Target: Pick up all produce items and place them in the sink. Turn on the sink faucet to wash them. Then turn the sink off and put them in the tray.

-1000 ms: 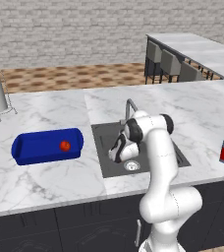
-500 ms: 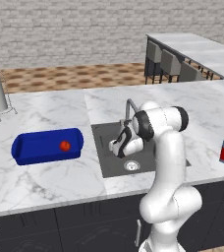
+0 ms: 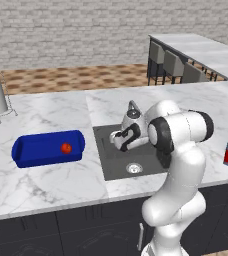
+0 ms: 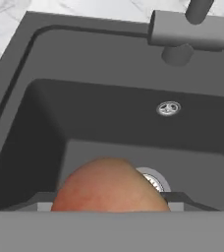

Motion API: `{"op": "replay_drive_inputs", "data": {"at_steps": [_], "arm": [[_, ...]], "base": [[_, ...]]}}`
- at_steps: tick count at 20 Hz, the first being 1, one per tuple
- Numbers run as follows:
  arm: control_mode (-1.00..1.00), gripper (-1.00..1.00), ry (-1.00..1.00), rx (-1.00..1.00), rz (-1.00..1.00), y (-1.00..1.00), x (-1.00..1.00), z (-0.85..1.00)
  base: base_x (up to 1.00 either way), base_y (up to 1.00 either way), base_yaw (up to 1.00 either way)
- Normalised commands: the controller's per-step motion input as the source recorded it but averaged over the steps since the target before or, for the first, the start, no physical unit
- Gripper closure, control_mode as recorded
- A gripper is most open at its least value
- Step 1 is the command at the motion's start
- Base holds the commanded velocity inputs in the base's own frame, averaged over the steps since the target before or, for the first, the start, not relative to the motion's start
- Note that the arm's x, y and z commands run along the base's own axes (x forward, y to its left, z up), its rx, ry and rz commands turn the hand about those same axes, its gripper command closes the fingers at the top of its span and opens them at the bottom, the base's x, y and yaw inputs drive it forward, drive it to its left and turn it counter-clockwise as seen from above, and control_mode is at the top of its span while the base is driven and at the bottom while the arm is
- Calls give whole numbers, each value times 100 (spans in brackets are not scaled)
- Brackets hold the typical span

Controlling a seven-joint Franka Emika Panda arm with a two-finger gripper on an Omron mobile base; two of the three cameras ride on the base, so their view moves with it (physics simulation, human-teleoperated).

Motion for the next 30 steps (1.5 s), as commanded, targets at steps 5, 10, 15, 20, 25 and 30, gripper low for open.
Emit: {"op": "replay_drive_inputs", "data": {"at_steps": [5, 10, 15, 20, 25, 30], "arm": [[-100, 100, 0, 0, 0, 19, -11, 99], [-100, 100, 3, 0, 0, 23, -15, 74], [-100, 100, 5, 0, 0, 46, -40, 27], [-100, 100, 4, 0, 0, 64, -53, 8], [-100, 100, 0, 0, 0, 60, -35, 9], [-100, 100, 0, 0, 0, 56, -3, 3]], "base": [[0, 0, 0], [0, 0, 0], [0, 0, 0], [0, 0, 0], [0, 0, 0], [0, 0, 0]]}}
